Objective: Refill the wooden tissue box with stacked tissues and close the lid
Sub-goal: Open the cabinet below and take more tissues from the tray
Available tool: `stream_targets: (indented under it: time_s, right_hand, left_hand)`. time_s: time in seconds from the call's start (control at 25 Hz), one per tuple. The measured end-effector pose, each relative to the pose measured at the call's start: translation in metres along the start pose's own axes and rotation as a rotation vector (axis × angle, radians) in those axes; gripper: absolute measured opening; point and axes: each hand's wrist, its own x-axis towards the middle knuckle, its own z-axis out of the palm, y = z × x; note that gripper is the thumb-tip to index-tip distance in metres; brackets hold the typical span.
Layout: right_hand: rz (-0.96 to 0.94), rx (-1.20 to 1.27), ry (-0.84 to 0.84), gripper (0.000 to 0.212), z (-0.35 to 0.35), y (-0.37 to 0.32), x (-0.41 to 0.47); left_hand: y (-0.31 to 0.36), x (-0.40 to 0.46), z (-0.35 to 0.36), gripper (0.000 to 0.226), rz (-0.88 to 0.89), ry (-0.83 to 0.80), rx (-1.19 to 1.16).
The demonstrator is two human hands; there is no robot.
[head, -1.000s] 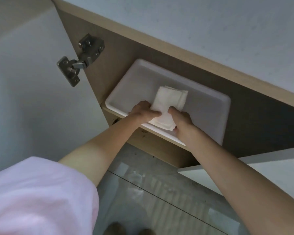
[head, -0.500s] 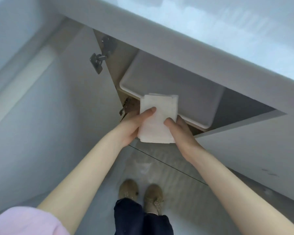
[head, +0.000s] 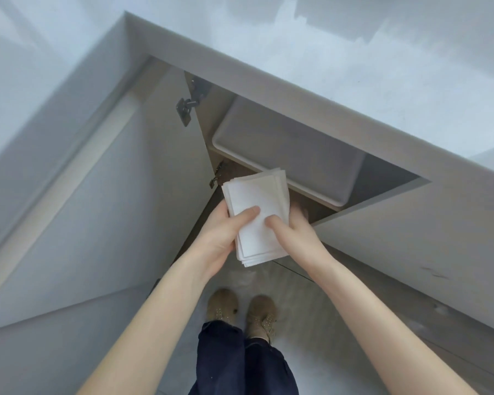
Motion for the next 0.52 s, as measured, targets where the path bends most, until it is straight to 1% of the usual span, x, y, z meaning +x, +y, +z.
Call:
stream_targets:
  time_s: [0.08, 0.16, 0.28, 0.4, 0.44, 0.48, 0.52]
  right_hand:
    - [0.033, 0.046, -0.017, 0.038, -0.003, -0.003, -0.013]
    - [0.057, 0.116, -0.015, 0.043, -0.006, -0.003, -0.029]
    - [0.080, 0.177, -0.012, 0.059, -0.009, 0.005, -0.053]
    - [0.104, 0.334, -0.060, 0.079, -0.010, 0.003, -0.082]
    - [0.105, 0.380, -0.077, 0.079, -0.009, 0.002, -0.092]
    - [0.099, 0.411, -0.098, 0.074, -0.008, -0.002, -0.100]
    - [0.088, 0.427, -0.123, 0.063, -0.007, -0.008, -0.108]
  left_hand:
    - [-0.003, -0.014, 0.002, 0.034, -0.008, 0.013, -0.040]
    - [-0.004, -0.029, 0.003, 0.031, -0.016, 0.007, -0.092]
    - [0.000, -0.052, 0.005, 0.035, 0.002, 0.033, -0.190]
    - [0.009, -0.078, 0.010, 0.042, 0.046, 0.063, -0.261]
    - [0.011, -0.086, 0.013, 0.043, 0.063, 0.075, -0.286]
    - [0.015, -0.093, 0.016, 0.044, 0.084, 0.089, -0.301]
    - [0.020, -0.101, 0.020, 0.044, 0.106, 0.099, -0.302]
